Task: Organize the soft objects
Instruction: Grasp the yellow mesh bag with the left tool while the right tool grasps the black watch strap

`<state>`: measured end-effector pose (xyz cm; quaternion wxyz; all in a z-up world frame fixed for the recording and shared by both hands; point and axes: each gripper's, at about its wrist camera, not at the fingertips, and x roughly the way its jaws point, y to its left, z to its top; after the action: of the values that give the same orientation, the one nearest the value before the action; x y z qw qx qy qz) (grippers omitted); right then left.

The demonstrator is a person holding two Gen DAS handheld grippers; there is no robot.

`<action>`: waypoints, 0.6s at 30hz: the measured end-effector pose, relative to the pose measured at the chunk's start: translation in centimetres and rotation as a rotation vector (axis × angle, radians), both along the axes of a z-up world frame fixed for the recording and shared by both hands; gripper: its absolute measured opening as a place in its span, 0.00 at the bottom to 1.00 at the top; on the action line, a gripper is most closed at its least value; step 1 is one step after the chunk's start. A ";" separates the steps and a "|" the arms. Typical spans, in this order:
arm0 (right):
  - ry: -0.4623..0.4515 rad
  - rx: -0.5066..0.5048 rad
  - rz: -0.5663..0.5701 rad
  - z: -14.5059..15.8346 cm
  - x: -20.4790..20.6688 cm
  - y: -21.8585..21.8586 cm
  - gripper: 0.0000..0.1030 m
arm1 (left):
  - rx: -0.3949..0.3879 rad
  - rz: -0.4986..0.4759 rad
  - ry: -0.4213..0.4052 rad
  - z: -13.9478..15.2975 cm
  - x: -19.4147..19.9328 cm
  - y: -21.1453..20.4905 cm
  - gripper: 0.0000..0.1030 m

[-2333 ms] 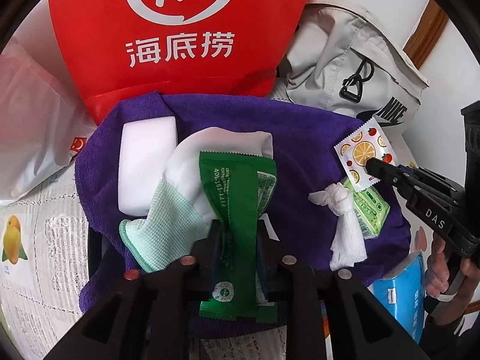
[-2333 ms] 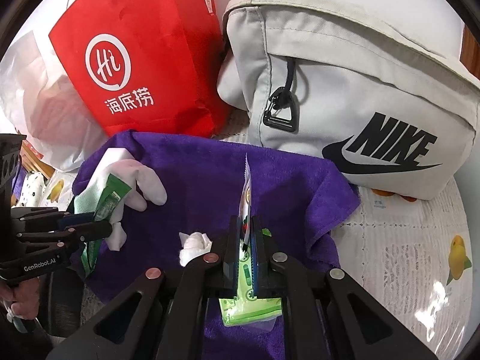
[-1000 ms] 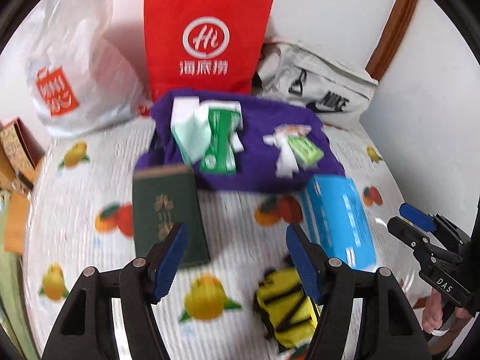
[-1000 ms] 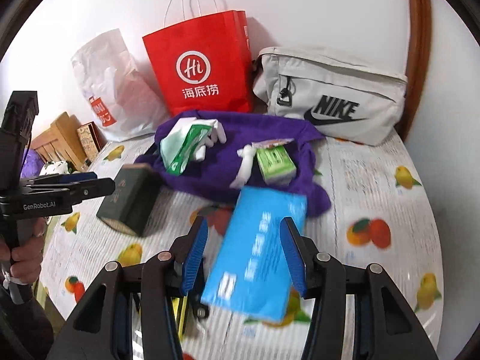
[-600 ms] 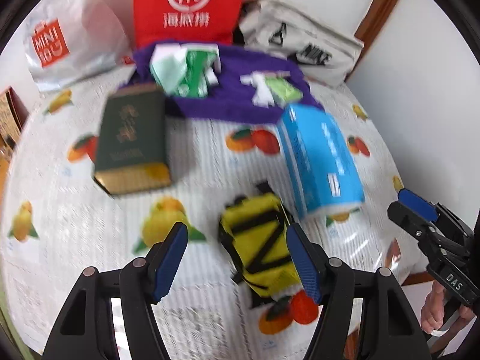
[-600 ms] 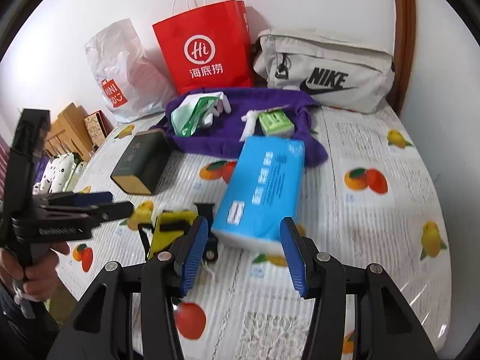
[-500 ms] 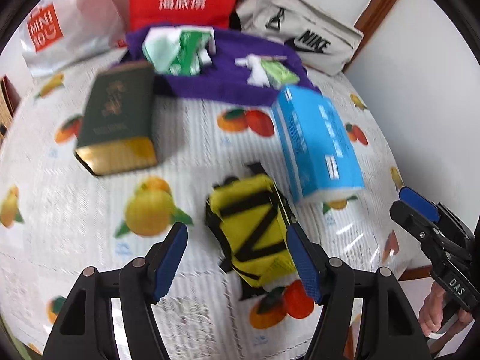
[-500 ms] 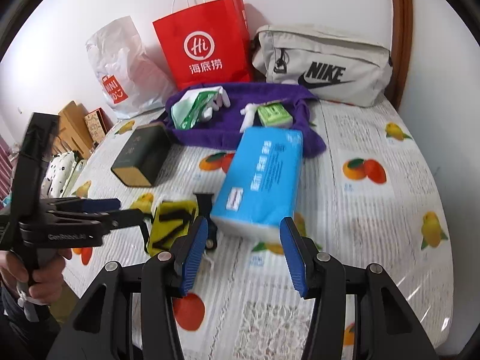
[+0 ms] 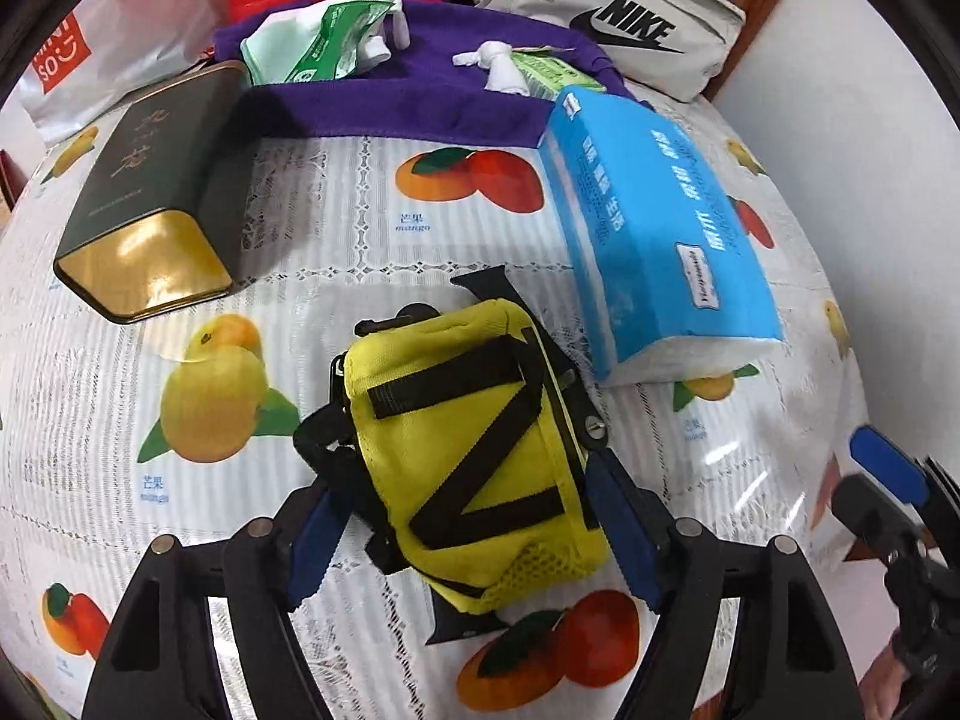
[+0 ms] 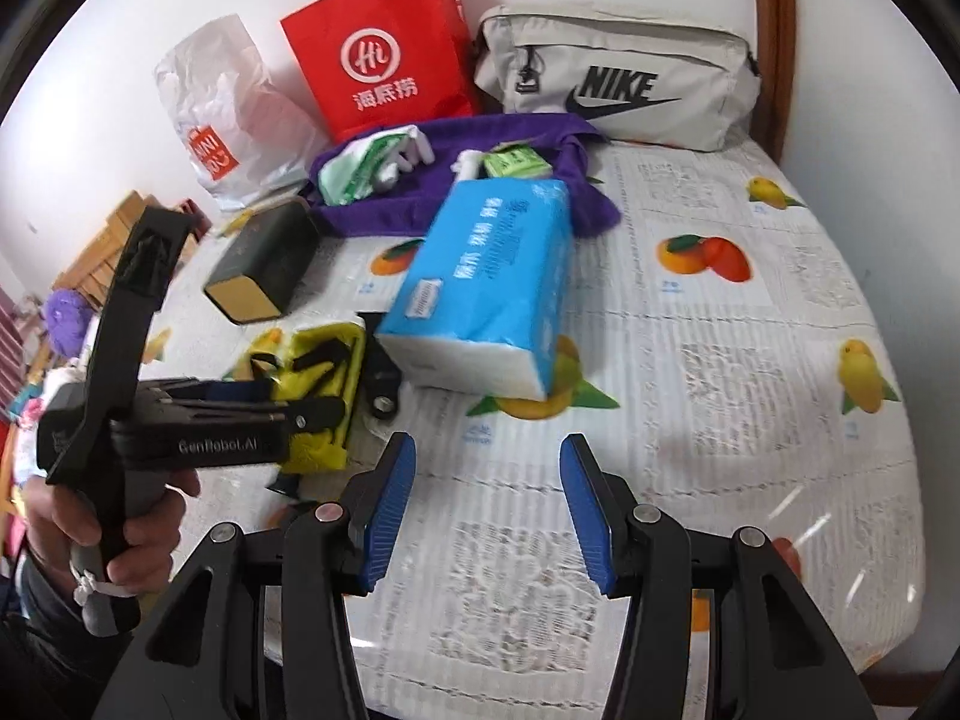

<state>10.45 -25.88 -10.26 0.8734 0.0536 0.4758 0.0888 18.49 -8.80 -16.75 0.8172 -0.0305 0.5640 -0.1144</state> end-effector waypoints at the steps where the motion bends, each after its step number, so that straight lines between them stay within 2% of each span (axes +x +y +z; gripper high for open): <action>1: 0.000 -0.010 -0.001 -0.1 -0.1 0.0 0.49 | 0.001 0.004 0.005 -0.2 0.1 -0.1 0.75; 3: 0.009 -0.010 0.002 -0.4 -0.1 -0.2 0.49 | 0.002 0.005 0.018 -0.6 0.4 -0.5 0.76; 9: 0.024 0.001 0.003 -1.0 -0.2 -0.3 0.49 | 0.084 0.002 -0.011 -1.0 0.5 -1.9 0.77; 10: 0.026 0.000 0.004 -1.1 -0.2 -0.2 0.49 | 0.083 0.000 -0.017 -0.8 0.5 -1.9 0.74; 13: 0.029 -0.007 0.012 -1.1 -0.4 0.3 0.49 | 0.054 -0.020 -0.027 -0.2 0.1 -1.5 0.65; 18: 0.028 -0.012 0.028 -1.2 -0.8 1.1 0.49 | -0.041 -0.039 -0.054 2.2 -1.5 0.4 0.64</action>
<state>9.64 -24.75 -11.44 0.8657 0.0430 0.4890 0.0975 16.98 -8.38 -14.55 0.8289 -0.0331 0.5400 -0.1425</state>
